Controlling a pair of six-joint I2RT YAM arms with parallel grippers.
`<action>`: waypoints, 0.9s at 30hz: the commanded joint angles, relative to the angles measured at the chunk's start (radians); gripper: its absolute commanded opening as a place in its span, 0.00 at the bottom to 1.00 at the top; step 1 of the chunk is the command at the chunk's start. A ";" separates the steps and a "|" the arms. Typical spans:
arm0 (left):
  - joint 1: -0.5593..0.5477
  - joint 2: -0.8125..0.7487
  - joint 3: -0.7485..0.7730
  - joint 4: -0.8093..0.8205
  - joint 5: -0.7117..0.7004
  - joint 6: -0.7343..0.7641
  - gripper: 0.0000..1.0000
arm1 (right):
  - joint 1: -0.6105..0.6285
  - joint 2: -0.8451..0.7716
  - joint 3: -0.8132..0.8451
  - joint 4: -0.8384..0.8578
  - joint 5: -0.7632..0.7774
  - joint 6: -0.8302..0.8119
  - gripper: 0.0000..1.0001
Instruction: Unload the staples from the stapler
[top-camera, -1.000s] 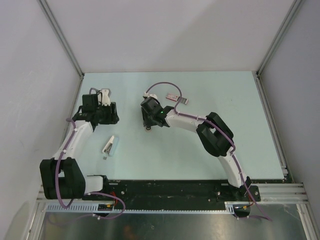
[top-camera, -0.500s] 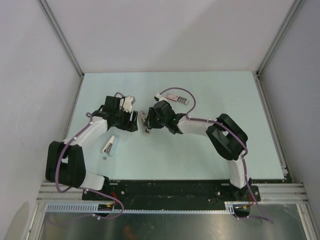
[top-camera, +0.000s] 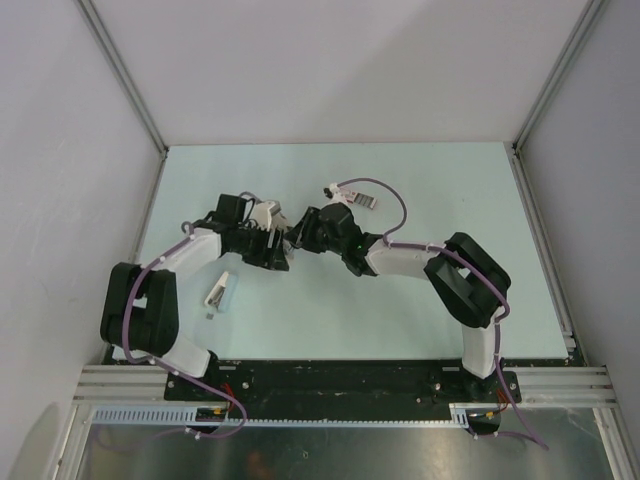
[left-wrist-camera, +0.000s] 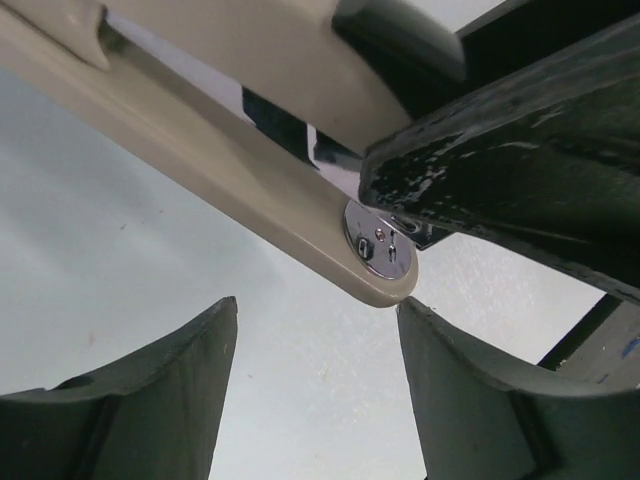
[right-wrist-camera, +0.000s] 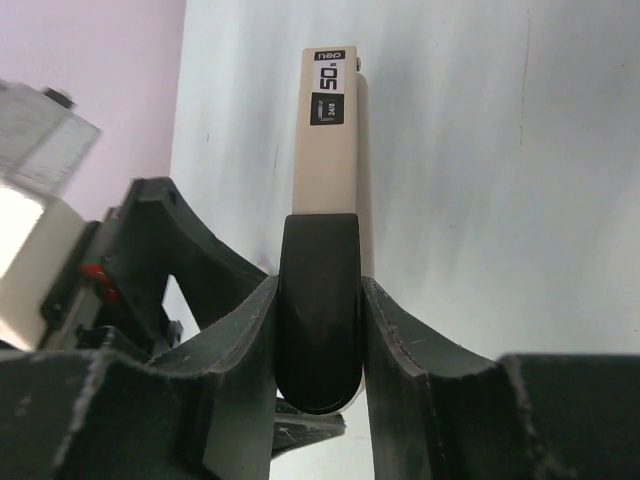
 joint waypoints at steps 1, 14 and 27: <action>-0.004 0.038 0.037 0.008 0.085 0.018 0.69 | 0.014 -0.065 0.003 0.154 0.064 0.074 0.00; -0.004 0.057 0.075 0.035 0.093 -0.011 0.59 | 0.015 -0.057 -0.036 0.244 0.028 0.175 0.00; -0.003 -0.005 0.027 0.084 0.027 0.084 0.16 | -0.005 -0.044 -0.079 0.293 -0.040 0.213 0.00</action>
